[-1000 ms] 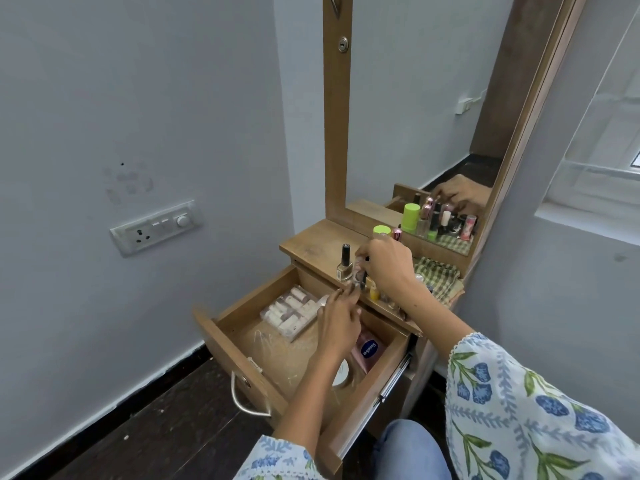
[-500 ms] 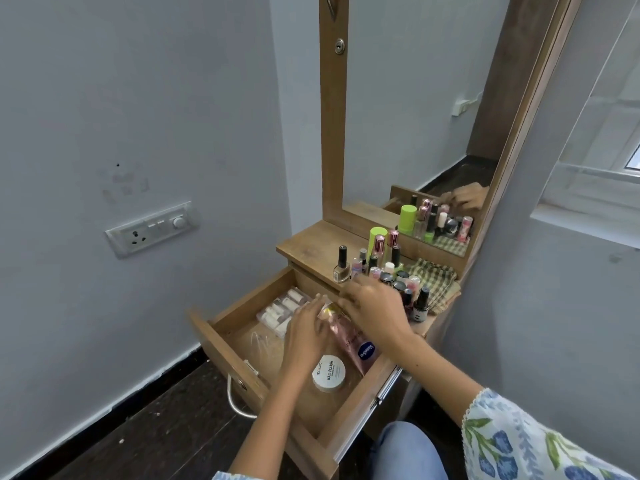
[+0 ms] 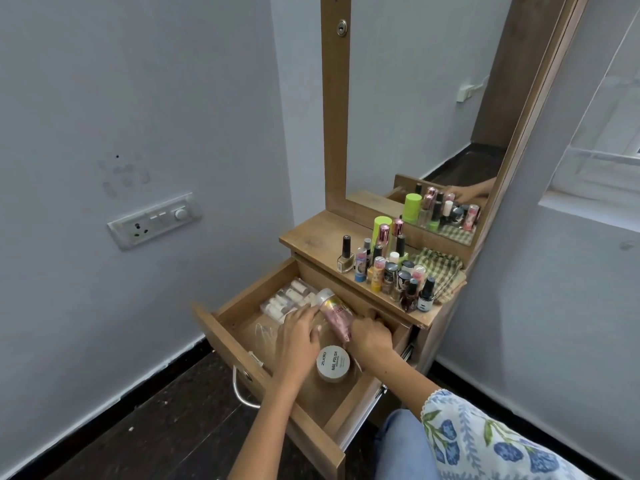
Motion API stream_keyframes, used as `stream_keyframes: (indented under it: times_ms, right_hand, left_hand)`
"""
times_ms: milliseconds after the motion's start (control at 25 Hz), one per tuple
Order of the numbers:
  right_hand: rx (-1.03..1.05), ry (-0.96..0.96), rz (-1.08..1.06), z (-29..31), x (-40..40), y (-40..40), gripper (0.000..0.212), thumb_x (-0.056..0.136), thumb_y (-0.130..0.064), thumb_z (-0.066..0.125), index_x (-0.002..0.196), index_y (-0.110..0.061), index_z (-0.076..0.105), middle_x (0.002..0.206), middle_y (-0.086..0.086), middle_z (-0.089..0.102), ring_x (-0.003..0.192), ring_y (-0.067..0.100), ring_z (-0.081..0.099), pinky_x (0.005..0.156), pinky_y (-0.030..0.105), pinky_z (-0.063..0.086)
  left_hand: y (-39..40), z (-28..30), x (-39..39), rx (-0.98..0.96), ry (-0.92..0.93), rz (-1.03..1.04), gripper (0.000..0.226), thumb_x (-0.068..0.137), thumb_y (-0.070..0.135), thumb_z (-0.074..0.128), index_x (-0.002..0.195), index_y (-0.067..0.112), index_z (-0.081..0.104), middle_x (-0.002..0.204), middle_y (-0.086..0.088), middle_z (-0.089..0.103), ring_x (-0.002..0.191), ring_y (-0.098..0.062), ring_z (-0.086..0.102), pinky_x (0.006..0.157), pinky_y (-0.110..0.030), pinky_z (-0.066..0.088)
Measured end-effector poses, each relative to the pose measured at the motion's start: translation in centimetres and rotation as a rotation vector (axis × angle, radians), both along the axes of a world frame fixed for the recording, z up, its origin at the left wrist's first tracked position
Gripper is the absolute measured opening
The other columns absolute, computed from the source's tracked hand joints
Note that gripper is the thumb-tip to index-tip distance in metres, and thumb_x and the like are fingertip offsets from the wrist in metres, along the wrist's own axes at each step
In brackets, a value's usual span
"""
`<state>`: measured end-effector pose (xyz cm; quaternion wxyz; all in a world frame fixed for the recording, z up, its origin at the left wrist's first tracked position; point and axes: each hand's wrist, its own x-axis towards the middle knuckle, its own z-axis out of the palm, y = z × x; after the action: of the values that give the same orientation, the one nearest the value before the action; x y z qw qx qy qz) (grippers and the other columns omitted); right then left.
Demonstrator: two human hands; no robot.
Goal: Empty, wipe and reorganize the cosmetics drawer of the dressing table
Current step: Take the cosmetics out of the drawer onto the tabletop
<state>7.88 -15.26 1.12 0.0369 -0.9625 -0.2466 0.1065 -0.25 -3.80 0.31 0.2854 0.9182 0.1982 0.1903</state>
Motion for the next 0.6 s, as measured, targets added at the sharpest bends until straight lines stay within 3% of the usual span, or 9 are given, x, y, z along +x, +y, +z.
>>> stream_keyframes:
  times_ms: [240,360,480,600]
  right_hand:
    - [0.066,0.032,0.001,0.8,-0.2,-0.2,0.036,0.075,-0.036,0.074,0.101,-0.013,0.061,0.102,0.004,0.068,0.092,0.022,0.067,0.069,0.027,0.048]
    - [0.045,-0.09,0.073,2.6,-0.9,0.0,0.036,0.072,-0.034,0.077,0.097,-0.013,0.061,0.103,0.005,0.065,0.092,0.023,0.065,0.069,0.03,0.049]
    - [0.048,-0.345,0.255,4.9,-1.4,0.1,0.046,0.075,-0.023,0.076,0.114,-0.009,0.056,0.116,0.009,0.056,0.107,0.028,0.054,0.081,0.038,0.049]
    - [0.127,-0.548,0.449,7.1,-1.6,0.1,0.043,0.078,-0.008,0.069,0.119,-0.007,0.055,0.121,0.013,0.054,0.114,0.031,0.049,0.095,0.041,0.042]
  left_hand:
    - [0.0,0.3,0.0,0.011,-0.002,-0.013,0.048,0.09,0.015,0.061,0.135,0.025,0.049,0.143,0.004,0.047,0.138,-0.015,0.033,0.114,-0.035,0.022]
    - [0.7,1.0,-0.2,0.102,0.016,-0.061,0.059,0.084,0.025,0.068,0.138,0.03,0.044,0.147,0.007,0.041,0.139,-0.016,0.029,0.116,-0.04,0.018]
    - [1.7,1.7,-0.6,0.304,0.065,-0.078,0.076,0.075,0.038,0.074,0.141,0.03,0.039,0.148,0.007,0.039,0.14,-0.015,0.028,0.115,-0.039,0.015]
    - [2.0,2.3,-1.0,0.368,-0.043,-0.043,0.078,0.064,0.037,0.083,0.133,0.02,0.051,0.134,0.001,0.057,0.126,-0.018,0.048,0.104,-0.039,0.031]
